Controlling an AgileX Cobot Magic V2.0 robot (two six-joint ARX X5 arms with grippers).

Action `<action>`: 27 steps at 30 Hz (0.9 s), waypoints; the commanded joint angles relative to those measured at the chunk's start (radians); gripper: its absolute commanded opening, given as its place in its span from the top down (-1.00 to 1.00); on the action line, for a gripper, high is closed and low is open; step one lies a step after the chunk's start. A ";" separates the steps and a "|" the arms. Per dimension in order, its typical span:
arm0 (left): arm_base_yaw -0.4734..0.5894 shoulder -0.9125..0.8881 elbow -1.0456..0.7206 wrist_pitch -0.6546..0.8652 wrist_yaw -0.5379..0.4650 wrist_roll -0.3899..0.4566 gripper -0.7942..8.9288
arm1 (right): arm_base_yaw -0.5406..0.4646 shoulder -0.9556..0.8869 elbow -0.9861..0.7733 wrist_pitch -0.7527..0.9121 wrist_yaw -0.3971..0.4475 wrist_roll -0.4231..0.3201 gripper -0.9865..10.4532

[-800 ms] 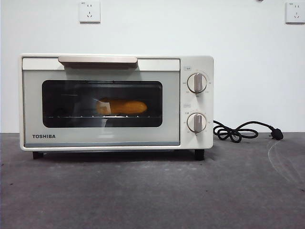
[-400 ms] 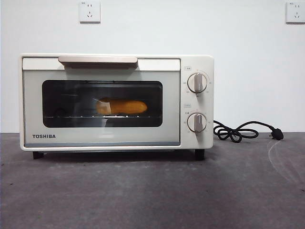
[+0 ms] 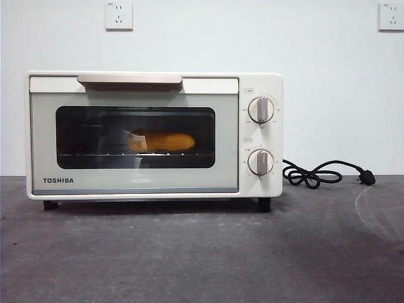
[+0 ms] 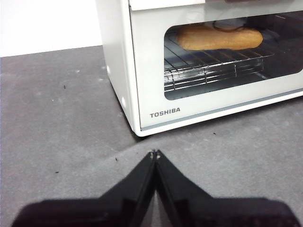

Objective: Take the corn from the table,put the corn in the oven

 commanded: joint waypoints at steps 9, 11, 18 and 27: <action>0.002 0.000 -0.007 0.007 -0.003 0.012 0.84 | -0.003 -0.188 -0.136 0.006 0.009 0.031 0.83; 0.002 0.000 -0.007 0.007 -0.003 0.012 0.84 | -0.003 -0.224 -0.159 0.006 0.012 0.031 0.83; 0.002 0.000 -0.007 0.007 -0.003 0.012 0.84 | -0.003 -0.229 -0.159 0.013 0.031 0.037 0.83; 0.002 0.000 -0.007 0.007 -0.002 0.012 0.84 | -0.003 -0.227 -0.159 0.013 0.042 0.037 0.83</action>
